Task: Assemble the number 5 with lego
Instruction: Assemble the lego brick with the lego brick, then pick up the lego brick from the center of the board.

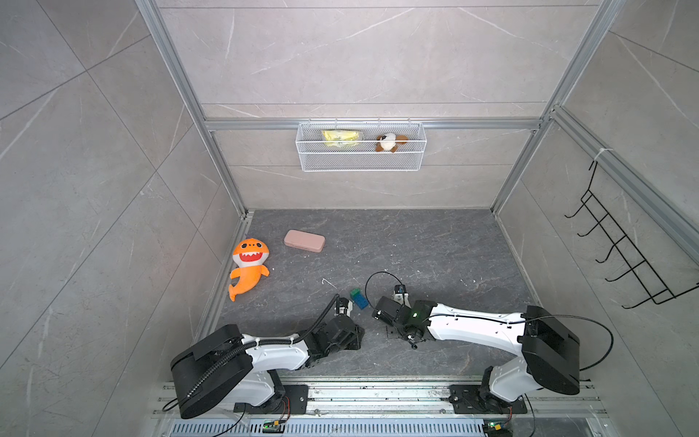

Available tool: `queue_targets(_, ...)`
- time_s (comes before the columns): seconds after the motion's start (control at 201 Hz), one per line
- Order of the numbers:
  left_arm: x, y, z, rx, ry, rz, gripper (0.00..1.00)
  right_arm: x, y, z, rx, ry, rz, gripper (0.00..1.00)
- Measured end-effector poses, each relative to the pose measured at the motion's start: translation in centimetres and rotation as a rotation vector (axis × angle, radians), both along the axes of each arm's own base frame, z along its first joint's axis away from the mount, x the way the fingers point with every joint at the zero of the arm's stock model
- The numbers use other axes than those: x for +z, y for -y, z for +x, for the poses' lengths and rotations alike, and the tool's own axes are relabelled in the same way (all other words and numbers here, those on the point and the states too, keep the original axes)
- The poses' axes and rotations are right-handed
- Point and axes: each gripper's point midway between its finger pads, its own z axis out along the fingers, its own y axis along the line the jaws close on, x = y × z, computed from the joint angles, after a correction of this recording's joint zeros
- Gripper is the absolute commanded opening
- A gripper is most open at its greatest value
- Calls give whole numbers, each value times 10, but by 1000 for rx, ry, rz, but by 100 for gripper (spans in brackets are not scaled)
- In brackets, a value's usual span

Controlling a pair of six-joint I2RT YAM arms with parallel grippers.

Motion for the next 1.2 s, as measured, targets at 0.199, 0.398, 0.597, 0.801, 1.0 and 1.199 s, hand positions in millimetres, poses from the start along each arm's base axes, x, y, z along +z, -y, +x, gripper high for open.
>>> queue_targets(0.199, 0, 0, 0, 0, 0, 1, 34, 5, 3, 0, 0, 10, -4, 50)
queue_targets(0.398, 0, 0, 0, 1, -1, 3, 34, 11, 4, 1, 17, 16, -10, 70)
queue_targets(0.597, 0, 0, 0, 1, 0, 3, 34, 31, -7, 9, 36, 31, 15, 73)
queue_targets(0.801, 0, 0, 1, 2, 0, 2, 34, 27, -4, 25, 15, 9, 1, 74)
queue_targets(1.0, 0, -3, 0, 8, 8, 1, 34, 1, 5, 32, -6, -63, -47, 74)
queue_targets(1.199, 0, -7, 0, 17, 18, 0, 34, -20, 2, 32, -6, -116, -70, 74)
